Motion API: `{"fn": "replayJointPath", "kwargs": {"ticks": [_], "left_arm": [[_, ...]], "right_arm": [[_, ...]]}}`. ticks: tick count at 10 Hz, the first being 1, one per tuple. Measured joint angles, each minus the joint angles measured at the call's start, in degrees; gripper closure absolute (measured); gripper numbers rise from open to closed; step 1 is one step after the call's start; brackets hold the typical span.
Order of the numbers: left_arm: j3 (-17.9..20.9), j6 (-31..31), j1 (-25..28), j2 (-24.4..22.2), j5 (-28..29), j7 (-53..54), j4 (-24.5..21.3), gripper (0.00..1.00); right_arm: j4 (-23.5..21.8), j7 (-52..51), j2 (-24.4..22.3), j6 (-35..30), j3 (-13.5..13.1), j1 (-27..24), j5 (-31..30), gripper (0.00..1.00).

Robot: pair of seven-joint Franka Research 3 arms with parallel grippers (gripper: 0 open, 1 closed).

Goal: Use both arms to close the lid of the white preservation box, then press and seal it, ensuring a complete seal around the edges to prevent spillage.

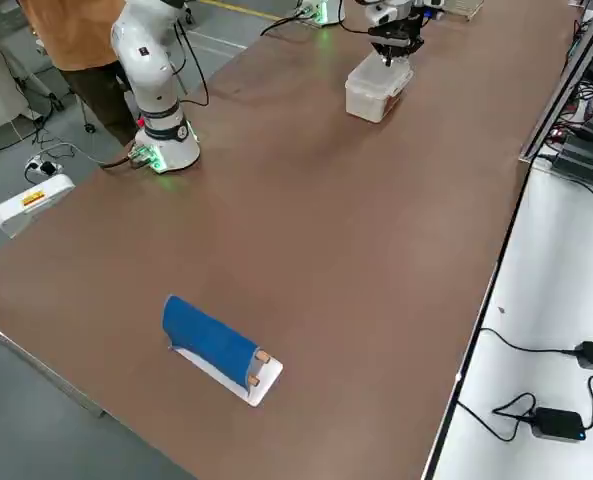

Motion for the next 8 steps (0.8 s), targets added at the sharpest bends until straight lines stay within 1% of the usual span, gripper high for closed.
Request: {"fn": "replayJointPath", "kwargs": {"ticks": [4,6,8], "left_arm": [[0.1,-2.5,0.0,0.2,0.0,0.1,1.0,0.99],[0.1,-5.5,-0.2,0.2,0.0,0.4,1.7,0.99],[0.0,-7.0,-0.7,0.4,0.0,0.4,1.6,0.99]], "right_arm": [[0.0,0.0,0.0,0.0,0.0,0.0,0.0,0.94],[0.0,0.0,0.0,0.0,0.0,0.0,0.0,0.94],[0.0,0.0,0.0,0.0,0.0,0.0,0.0,0.94]]}}
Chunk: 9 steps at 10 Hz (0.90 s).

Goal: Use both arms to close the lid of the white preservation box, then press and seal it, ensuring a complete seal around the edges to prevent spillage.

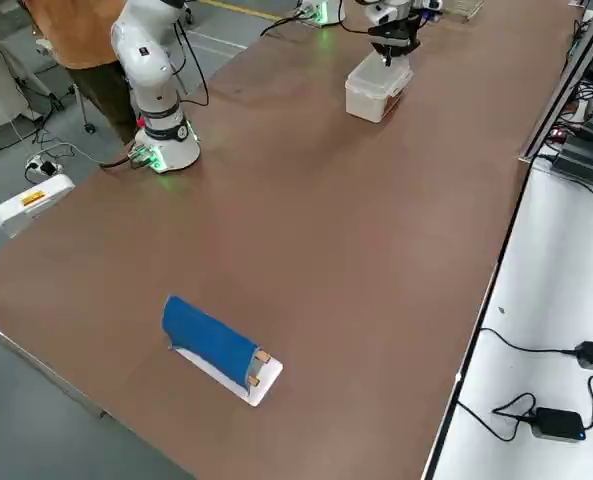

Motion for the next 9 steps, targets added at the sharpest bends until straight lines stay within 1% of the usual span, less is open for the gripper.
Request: {"fn": "replayJointPath", "kwargs": {"ticks": [6,7,9], "left_arm": [[0.0,-0.2,-0.3,0.2,0.1,0.0,0.0,0.99],[0.0,-1.4,-0.3,0.2,0.3,0.2,0.3,0.99],[-0.3,-6.7,-0.1,-1.1,2.1,0.3,1.5,0.99]], "right_arm": [[0.0,0.0,0.0,0.0,0.0,0.0,0.0,0.94],[0.0,0.0,0.0,0.0,0.0,0.0,0.0,0.94],[0.0,0.0,0.0,0.1,0.0,0.0,0.0,0.94]]}}
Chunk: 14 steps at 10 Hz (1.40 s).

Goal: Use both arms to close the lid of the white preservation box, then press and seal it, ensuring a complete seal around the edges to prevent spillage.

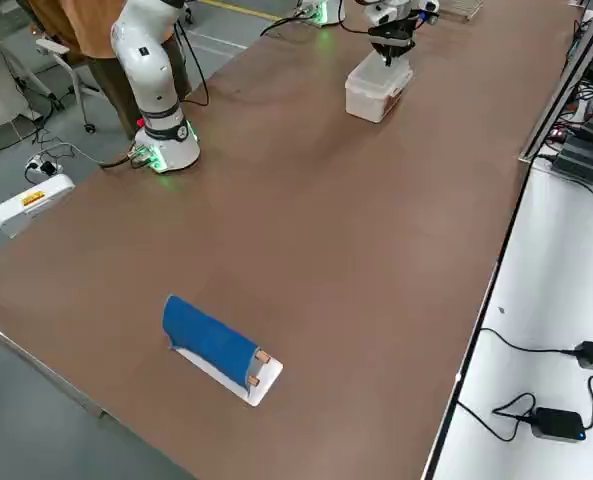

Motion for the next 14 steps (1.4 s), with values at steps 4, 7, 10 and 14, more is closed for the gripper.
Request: {"fn": "replayJointPath", "kwargs": {"ticks": [4,7,10,14], "left_arm": [[-0.8,-8.8,0.5,-5.1,5.0,0.0,0.7,0.99],[-0.8,-10.1,2.8,-6.0,5.4,0.0,3.4,0.99],[-0.8,-10.5,3.2,-5.9,5.9,0.4,7.0,0.99],[-1.4,-10.6,0.9,-2.0,5.9,0.7,12.8,0.99]], "right_arm": [[0.0,0.0,0.0,0.0,0.0,0.0,0.0,0.94],[0.8,0.0,-0.4,-0.5,-0.3,0.0,0.0,0.94],[1.5,-0.4,-4.9,-7.0,-1.0,-1.1,0.0,0.94],[-2.1,-21.9,-9.8,-20.4,-3.9,-6.0,-0.1,0.94]]}}
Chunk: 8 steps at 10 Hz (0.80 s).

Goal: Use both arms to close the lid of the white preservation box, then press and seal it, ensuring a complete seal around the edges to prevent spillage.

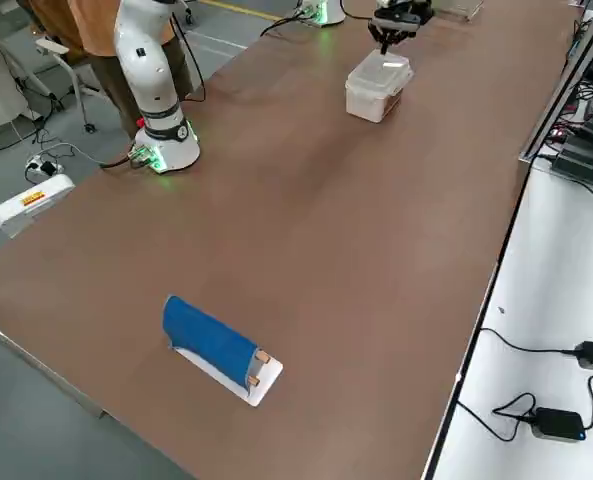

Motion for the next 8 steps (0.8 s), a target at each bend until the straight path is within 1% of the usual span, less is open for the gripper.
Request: {"fn": "replayJointPath", "kwargs": {"ticks": [2,3,4,6,7,8], "left_arm": [[-0.2,0.0,-2.6,2.2,0.0,-0.1,2.4,0.99],[-0.1,0.0,-4.6,3.8,0.0,-1.2,4.5,0.99],[-0.1,0.0,-7.0,5.8,0.8,-3.8,7.0,0.99],[-0.1,0.0,-10.4,9.8,6.0,-10.0,11.0,0.99],[0.0,0.0,-11.8,12.3,7.3,-11.3,12.8,0.99],[0.1,0.1,-12.8,15.1,7.6,-11.6,15.3,0.99]], "right_arm": [[-7.8,-9.2,-2.3,-0.2,-1.8,-1.0,0.0,0.94],[-12.2,-12.0,-3.6,0.8,-2.5,-1.1,0.0,0.94],[-16.6,-13.8,-5.2,3.0,-2.7,-1.1,0.0,0.94],[-24.8,-16.2,-8.1,9.5,-2.7,-1.0,0.3,0.94],[-26.7,-16.5,-8.5,11.8,-2.6,-0.9,1.4,0.94],[-27.4,-16.7,-8.6,13.2,-2.6,-0.7,3.3,0.94]]}}
